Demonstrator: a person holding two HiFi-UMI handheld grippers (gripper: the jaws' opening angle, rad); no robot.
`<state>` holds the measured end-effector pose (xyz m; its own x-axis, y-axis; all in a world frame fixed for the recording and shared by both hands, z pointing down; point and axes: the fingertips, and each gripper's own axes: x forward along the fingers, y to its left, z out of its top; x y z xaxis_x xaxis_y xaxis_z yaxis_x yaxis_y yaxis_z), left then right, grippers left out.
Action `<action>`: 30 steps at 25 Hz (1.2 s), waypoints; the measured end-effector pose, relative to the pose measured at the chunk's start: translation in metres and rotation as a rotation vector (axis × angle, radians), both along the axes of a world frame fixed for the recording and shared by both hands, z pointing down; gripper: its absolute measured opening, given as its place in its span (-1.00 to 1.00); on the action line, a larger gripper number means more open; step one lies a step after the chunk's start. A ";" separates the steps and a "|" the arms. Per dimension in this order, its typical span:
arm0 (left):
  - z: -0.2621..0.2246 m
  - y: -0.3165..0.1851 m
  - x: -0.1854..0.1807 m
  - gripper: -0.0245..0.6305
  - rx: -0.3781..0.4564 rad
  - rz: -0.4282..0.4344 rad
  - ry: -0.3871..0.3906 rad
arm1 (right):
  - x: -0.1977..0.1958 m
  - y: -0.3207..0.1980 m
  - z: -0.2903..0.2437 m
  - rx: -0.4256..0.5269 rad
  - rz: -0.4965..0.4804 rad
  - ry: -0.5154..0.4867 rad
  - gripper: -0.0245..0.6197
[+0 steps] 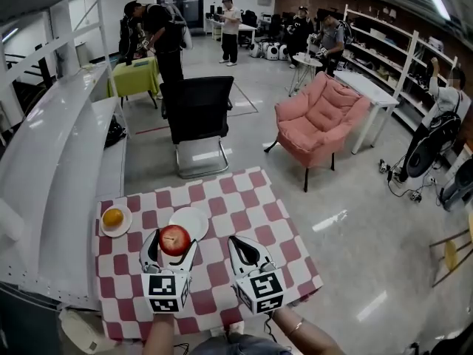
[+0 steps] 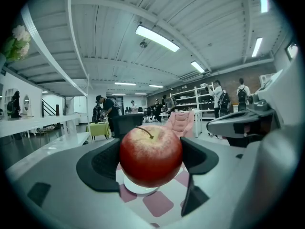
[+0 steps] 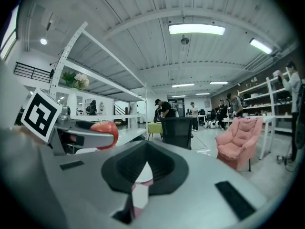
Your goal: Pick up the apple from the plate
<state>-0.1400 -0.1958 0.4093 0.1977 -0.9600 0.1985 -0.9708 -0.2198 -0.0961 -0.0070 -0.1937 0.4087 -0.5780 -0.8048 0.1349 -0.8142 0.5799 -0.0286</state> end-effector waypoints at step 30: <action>0.005 0.028 -0.012 0.25 -0.021 -0.016 0.022 | -0.008 0.017 -0.002 0.014 -0.011 0.019 -0.90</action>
